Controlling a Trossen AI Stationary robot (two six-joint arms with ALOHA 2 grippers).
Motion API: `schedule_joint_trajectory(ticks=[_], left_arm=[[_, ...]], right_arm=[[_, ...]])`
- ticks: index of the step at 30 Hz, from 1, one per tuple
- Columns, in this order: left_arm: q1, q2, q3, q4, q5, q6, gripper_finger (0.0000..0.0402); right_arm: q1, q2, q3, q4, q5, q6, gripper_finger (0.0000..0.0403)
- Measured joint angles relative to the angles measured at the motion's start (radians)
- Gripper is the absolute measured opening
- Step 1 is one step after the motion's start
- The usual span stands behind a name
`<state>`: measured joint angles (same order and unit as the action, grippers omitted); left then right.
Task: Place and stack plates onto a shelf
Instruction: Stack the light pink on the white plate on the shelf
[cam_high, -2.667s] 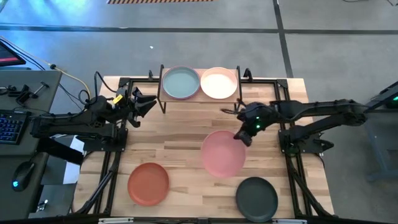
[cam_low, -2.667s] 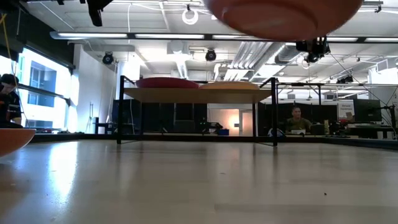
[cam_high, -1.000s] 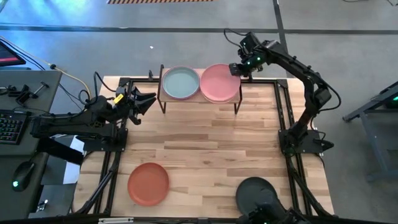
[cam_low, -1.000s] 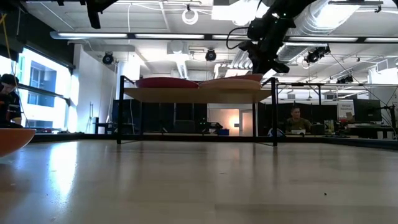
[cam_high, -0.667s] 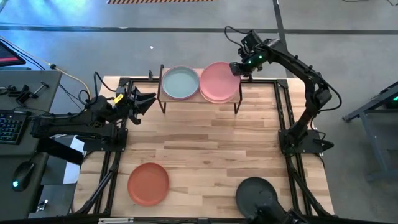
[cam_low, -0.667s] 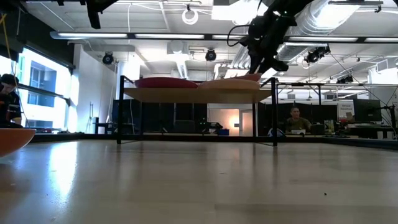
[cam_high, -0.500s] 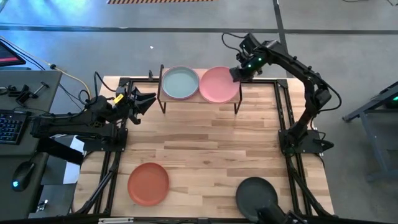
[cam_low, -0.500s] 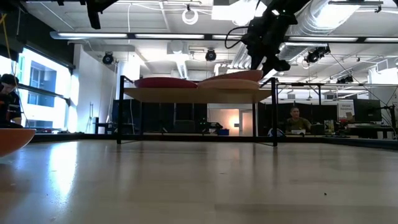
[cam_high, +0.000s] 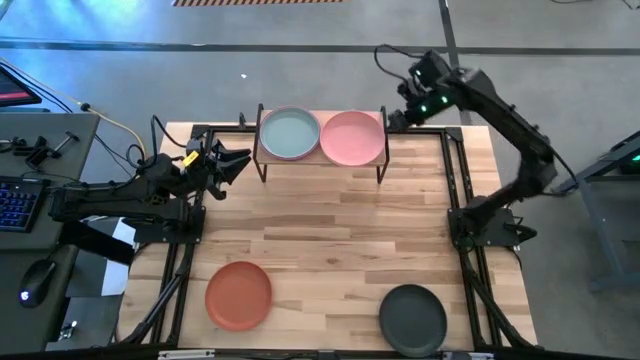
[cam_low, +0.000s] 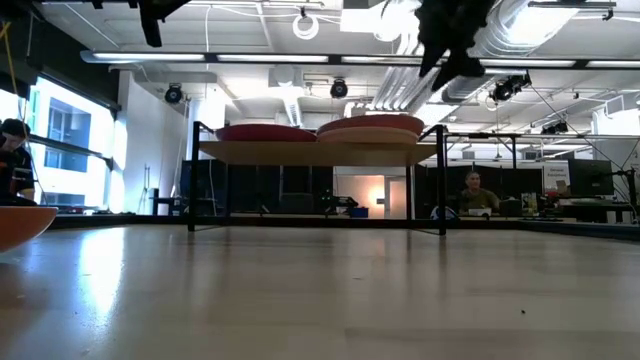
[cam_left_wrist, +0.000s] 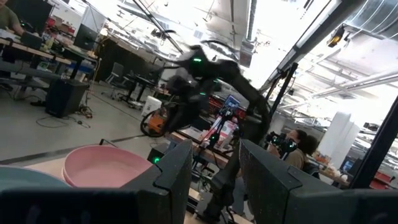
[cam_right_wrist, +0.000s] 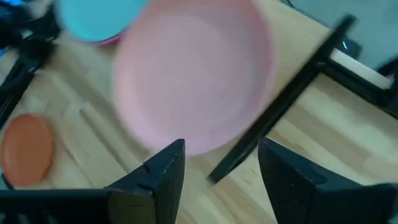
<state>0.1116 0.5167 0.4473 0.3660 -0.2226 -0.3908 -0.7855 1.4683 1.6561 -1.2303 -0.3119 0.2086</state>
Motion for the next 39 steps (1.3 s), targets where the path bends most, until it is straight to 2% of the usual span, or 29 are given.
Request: schedule_joint_trajectory(ticks=[4,7,9,12,16,19,24,39], left_arm=[[0.0,0.0,0.0,0.0,-0.001,0.0,0.0122],[0.0,0.0,0.0,0.0,-0.001,0.0,0.0122],[0.0,0.0,0.0,0.0,-0.002,0.0,0.0122],[0.0,0.0,0.0,0.0,-0.025,0.0,0.0122],[0.0,0.0,0.0,0.0,-0.057,-0.01,0.0122],[0.0,0.0,0.0,0.0,-0.061,-0.027,0.0122],[0.0,0.0,0.0,0.0,-0.061,-0.027,0.0122],[0.0,0.0,0.0,-0.001,-0.061,-0.026,0.0122]], right_arm=[[0.125,-0.169,-0.216,0.171,0.027,0.052,0.0174],[0.239,-0.308,-0.446,0.384,0.097,0.226,0.0142],[0.311,-0.381,-0.57,0.506,0.192,0.335,0.0102],[0.399,-0.438,-0.7,0.631,0.395,0.447,0.0022],[0.475,-0.438,-0.8,0.829,0.655,0.559,0.0014],[0.497,-0.415,-0.855,0.945,0.745,0.579,0.0003],[0.501,-0.391,-0.878,0.989,0.82,0.603,0.0001],[0.52,-0.303,-0.883,1.015,0.826,0.686,0.0]])
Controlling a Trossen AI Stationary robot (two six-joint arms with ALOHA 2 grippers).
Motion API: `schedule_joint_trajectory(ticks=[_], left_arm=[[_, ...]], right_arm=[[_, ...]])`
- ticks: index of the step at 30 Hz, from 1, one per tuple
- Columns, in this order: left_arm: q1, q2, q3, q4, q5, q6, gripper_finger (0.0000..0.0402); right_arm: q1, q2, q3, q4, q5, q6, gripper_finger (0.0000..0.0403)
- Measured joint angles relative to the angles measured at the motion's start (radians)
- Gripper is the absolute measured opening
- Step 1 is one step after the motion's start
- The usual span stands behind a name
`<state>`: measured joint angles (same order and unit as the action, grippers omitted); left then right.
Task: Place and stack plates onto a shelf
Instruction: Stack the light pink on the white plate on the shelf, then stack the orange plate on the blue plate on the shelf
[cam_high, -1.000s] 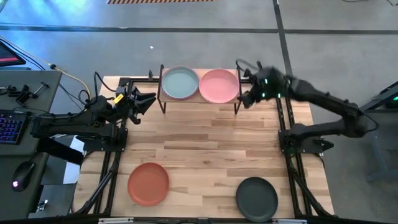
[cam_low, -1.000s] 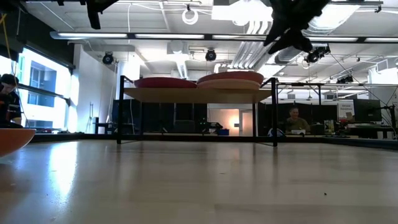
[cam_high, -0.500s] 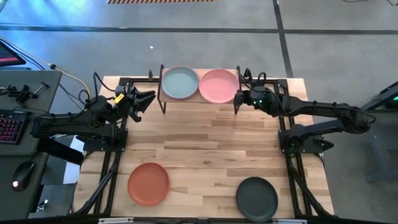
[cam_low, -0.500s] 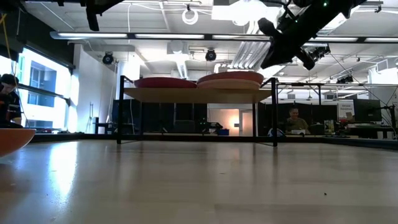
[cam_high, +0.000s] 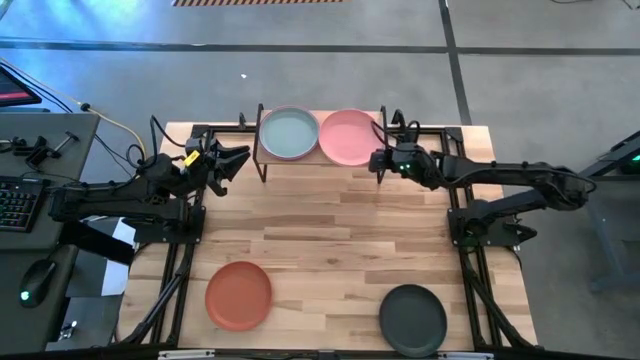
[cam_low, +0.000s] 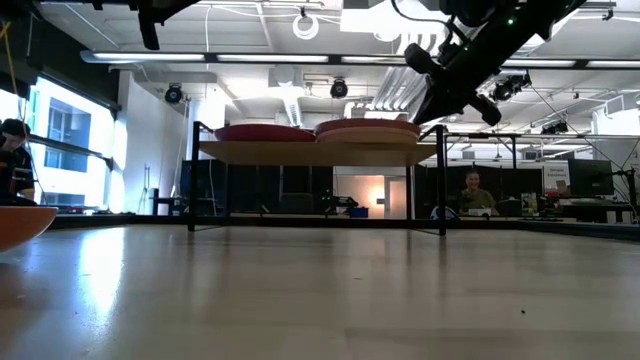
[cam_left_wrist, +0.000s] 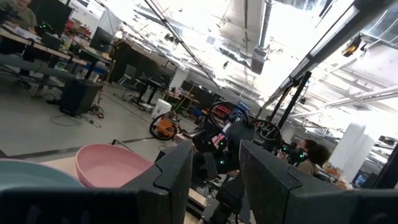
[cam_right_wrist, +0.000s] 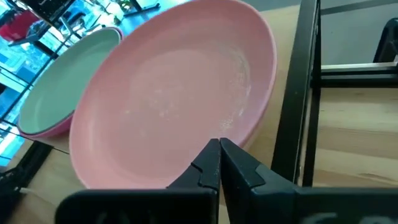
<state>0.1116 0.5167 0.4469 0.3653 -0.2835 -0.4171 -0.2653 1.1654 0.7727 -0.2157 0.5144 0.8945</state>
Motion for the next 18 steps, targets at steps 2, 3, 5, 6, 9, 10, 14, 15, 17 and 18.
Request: schedule_joint_trajectory(ticks=[2,3,5,6,9,10,14,15,17,18], left_arm=[[0.0,0.0,0.0,0.0,0.0,0.0,0.0122],[0.0,0.0,0.0,0.0,0.0,-0.001,0.0122],[0.0,0.0,0.0,0.0,0.002,-0.001,0.0122],[0.0,0.0,0.0,0.0,0.005,-0.001,0.0122],[0.0,-0.006,0.0,-0.001,0.012,-0.056,0.0122],[0.0,-0.008,0.0,0.001,0.021,-0.082,0.0122],[-0.001,-0.006,0.0,-0.002,0.084,-0.102,0.0122],[-0.003,-0.003,0.0,-0.001,0.101,-0.106,0.0122],[-0.01,0.006,0.0,-0.002,0.13,-0.115,0.0122],[-0.017,0.009,0.0,-0.003,0.146,-0.118,0.0122]], right_arm=[[0.0,0.001,0.0,0.018,0.0,-0.002,0.0],[0.0,0.001,0.0,0.021,0.0,-0.002,0.0],[0.0,-0.011,0.003,0.004,-0.002,-0.012,0.0],[0.0,-0.02,0.014,-0.004,-0.002,-0.03,0.0],[0.015,-0.068,0.071,-0.033,-0.031,-0.127,0.0],[0.025,-0.084,0.089,-0.046,-0.078,-0.188,0.0],[0.096,-0.141,0.137,-0.061,-0.401,-0.325,0.0],[0.128,-0.152,0.137,-0.047,-0.469,-0.32,0.0],[0.213,-0.16,0.134,-0.018,-0.526,-0.288,0.0],[0.262,-0.159,0.131,-0.002,-0.518,-0.279,0.0]])
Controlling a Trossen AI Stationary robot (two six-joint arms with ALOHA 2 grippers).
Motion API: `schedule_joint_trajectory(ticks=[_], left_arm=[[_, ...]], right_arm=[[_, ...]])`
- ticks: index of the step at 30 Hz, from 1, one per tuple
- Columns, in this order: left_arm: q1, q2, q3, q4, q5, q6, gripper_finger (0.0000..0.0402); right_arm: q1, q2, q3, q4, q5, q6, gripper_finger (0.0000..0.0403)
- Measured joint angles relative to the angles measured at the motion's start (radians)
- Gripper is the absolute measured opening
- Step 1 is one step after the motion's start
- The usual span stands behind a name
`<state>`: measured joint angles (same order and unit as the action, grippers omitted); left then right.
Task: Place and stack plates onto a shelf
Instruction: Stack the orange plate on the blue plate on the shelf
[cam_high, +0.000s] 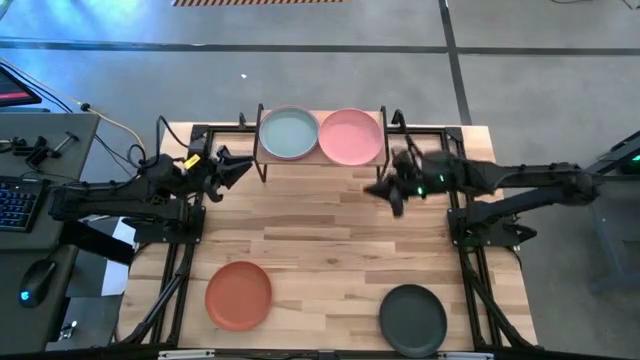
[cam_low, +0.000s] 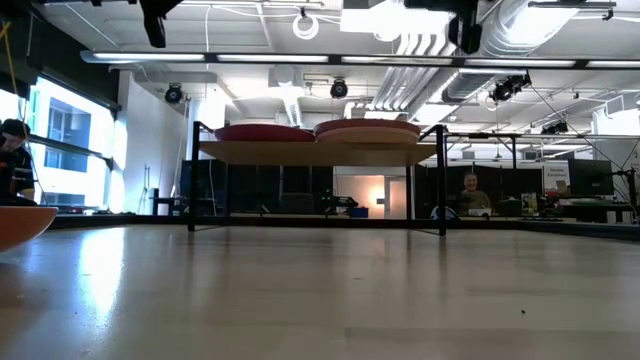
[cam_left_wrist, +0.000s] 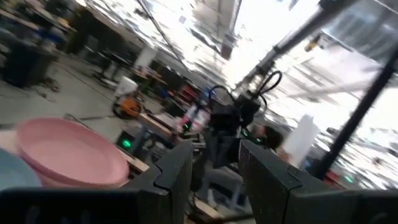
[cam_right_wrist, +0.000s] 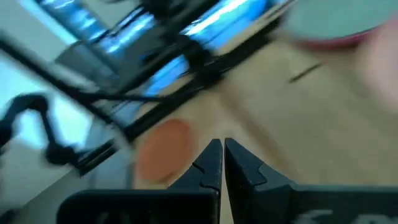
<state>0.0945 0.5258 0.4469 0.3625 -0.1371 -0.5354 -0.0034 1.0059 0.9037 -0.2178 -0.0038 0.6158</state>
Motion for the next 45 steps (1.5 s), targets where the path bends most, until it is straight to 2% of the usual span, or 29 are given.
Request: schedule_joint_trajectory(ticks=[4,6,8,12,22,29,32,35,38,41,45], left_arm=[[-0.05,0.02,0.0,0.002,0.038,0.019,0.0122],[-0.078,0.035,0.0,0.0,0.018,0.066,0.0122],[-0.102,0.052,0.0,-0.001,-0.017,0.128,0.0122],[-0.125,0.078,0.0,-0.001,-0.066,0.188,0.0122],[-0.128,0.089,0.0,-0.007,-0.068,0.188,0.0122],[-0.136,0.13,0.005,-0.034,-0.052,0.115,0.0122],[-0.19,0.201,0.095,-0.269,0.008,0.068,0.0122],[-0.285,0.32,0.245,-0.64,0.101,0.063,0.0122],[-0.386,0.456,0.379,-0.938,0.134,0.108,0.0122],[-0.469,0.57,0.44,-1.054,0.167,0.171,0.0122],[-0.558,0.691,0.444,-1.066,0.214,0.32,0.0122]], right_arm=[[0.163,0.03,-0.002,0.048,0.187,-0.031,0.0],[0.206,0.049,-0.002,0.076,0.286,-0.066,0.0],[0.226,0.062,-0.002,0.098,0.339,-0.096,0.0],[0.226,0.067,-0.002,0.11,0.344,-0.102,0.0],[0.226,0.067,-0.002,0.115,0.284,-0.09,0.0],[0.226,0.067,-0.002,0.119,0.273,-0.092,0.0],[0.226,0.066,-0.002,0.115,0.264,-0.093,0.0],[0.226,0.066,-0.002,0.087,0.256,-0.098,0.0],[0.226,0.066,-0.002,0.056,0.255,-0.1,0.0],[0.226,0.066,-0.002,0.022,0.256,-0.105,0.0],[0.226,0.066,-0.002,-0.023,0.259,-0.127,0.0]])
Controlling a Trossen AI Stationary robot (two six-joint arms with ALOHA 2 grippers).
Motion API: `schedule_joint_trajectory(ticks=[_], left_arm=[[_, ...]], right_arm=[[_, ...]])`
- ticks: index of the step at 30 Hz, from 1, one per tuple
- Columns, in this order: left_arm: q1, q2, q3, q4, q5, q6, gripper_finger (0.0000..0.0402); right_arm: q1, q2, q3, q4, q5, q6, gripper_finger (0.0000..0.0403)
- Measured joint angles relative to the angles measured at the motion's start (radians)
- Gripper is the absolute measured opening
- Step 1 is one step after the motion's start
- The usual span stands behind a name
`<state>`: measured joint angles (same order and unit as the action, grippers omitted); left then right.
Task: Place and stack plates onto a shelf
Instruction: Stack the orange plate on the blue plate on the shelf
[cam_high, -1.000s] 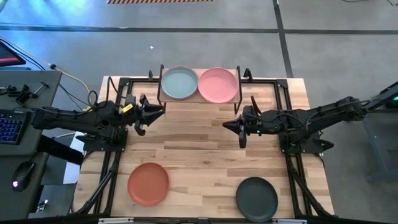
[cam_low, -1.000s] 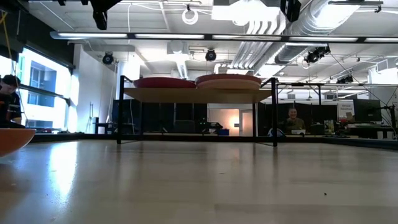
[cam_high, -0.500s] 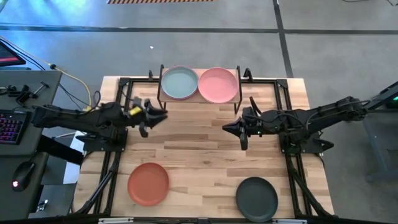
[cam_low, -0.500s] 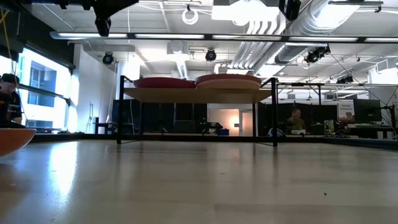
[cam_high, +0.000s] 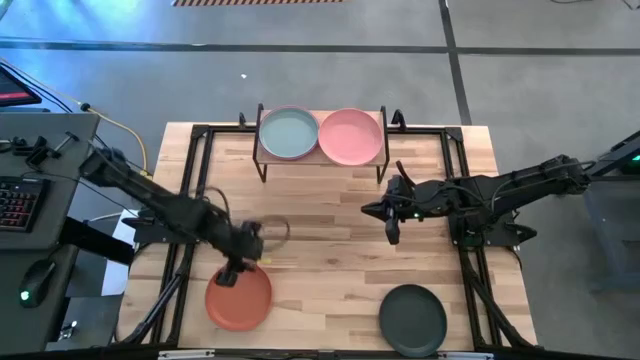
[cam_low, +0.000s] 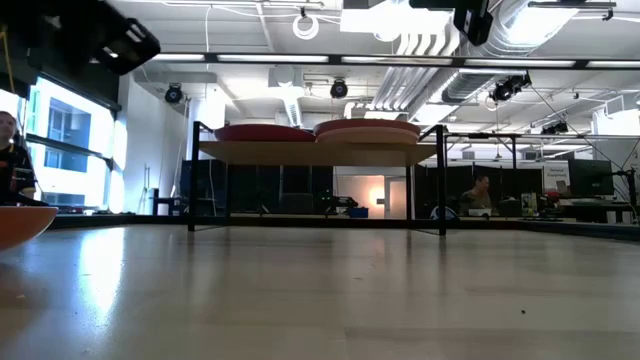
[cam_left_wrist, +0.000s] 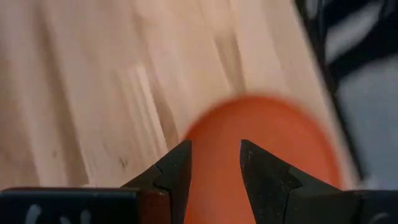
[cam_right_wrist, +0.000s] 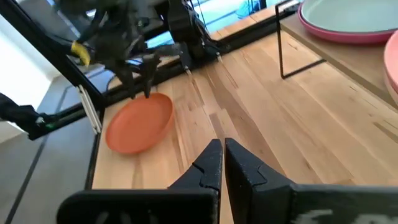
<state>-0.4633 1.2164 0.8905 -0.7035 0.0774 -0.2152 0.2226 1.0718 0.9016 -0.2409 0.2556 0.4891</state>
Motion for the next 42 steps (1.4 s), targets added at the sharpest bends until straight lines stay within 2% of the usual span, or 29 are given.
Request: schedule_joint_trajectory(ticks=[3,6,8,13,17,21,30,34,37,42], left_arm=[[-0.027,0.093,0.0,-0.065,-0.023,0.112,0.0122],[-0.009,0.158,0.0,-0.144,-0.028,0.138,0.0122],[0.007,0.177,-0.009,-0.185,0.01,0.125,0.0122],[0.002,0.127,-0.11,-0.179,0.113,-0.087,0.0122],[-0.033,0.056,-0.206,-0.155,0.108,-0.326,0.0122],[-0.066,0.005,-0.269,-0.114,0.096,-0.492,0.0122],[-0.116,-0.001,-0.345,-0.06,0.071,-0.706,0.0122],[-0.116,-0.001,-0.352,0.015,0.079,-0.724,0.012],[-0.114,-0.001,-0.352,0.025,0.079,-0.733,0.0099],[-0.112,-0.001,-0.352,0.022,0.094,-0.776,0.0015]], right_arm=[[0.0,0.0,0.0,-0.022,0.002,0.0,0.0],[0.0,0.0,0.0,-0.032,0.002,0.005,0.0],[0.0,0.0,0.0,-0.037,0.002,0.004,0.0],[0.0,0.0,0.0,-0.069,0.018,0.005,0.0],[0.0,0.0,0.0,-0.078,0.025,0.007,0.0],[0.0,0.0,0.0,-0.078,0.033,0.005,0.0],[0.0,0.001,0.0,-0.081,0.034,0.0,0.0],[0.0,0.001,0.0,-0.085,0.035,0.0,0.0],[0.0,0.001,0.0,-0.086,0.035,0.0,0.0],[0.0,0.001,0.0,-0.09,0.035,0.0,0.0]])
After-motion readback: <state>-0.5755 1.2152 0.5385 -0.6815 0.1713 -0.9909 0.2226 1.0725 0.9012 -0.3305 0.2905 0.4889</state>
